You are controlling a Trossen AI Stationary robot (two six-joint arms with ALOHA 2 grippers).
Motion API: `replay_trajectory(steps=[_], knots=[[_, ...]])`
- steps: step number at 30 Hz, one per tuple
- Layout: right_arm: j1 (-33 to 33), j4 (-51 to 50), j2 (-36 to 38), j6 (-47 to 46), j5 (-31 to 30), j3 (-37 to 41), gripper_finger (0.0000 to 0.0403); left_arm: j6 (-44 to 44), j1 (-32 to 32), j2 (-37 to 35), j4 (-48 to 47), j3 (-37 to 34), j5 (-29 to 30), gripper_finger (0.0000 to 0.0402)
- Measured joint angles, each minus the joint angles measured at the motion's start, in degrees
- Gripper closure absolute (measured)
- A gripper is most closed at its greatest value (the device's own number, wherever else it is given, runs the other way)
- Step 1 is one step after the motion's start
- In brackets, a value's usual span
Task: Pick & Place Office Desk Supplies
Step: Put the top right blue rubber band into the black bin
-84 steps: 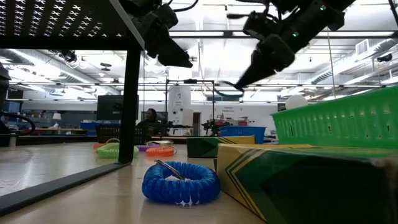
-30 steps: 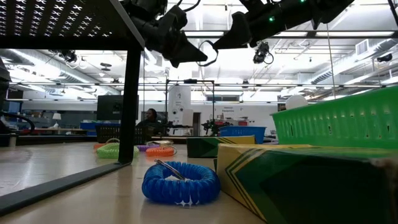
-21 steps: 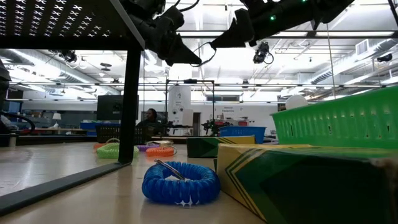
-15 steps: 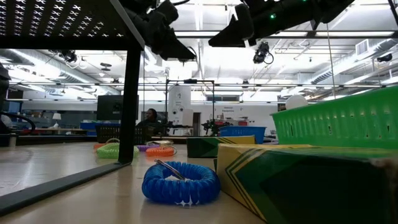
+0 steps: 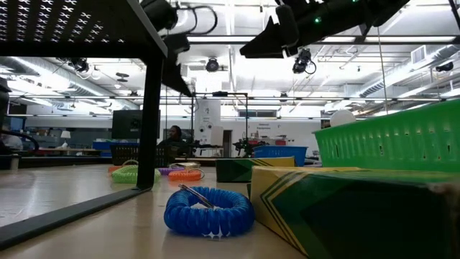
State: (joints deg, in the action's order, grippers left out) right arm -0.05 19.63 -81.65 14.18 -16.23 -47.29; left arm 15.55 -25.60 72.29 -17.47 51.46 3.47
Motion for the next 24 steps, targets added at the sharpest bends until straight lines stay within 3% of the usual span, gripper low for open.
replay_trajectory(steps=[14, 24], knots=[[0.2, -1.1, 0.0, 0.2, 1.7, 0.0, 0.0183, -2.7, -14.1, 0.2, -9.1, 0.0, 3.1, 0.0400], [0.2, -0.1, 0.0, 0.2, 2.7, 0.0, 0.0183, -4.6, -16.8, 5.8, -12.9, 0.0, 2.9, 0.0401]])
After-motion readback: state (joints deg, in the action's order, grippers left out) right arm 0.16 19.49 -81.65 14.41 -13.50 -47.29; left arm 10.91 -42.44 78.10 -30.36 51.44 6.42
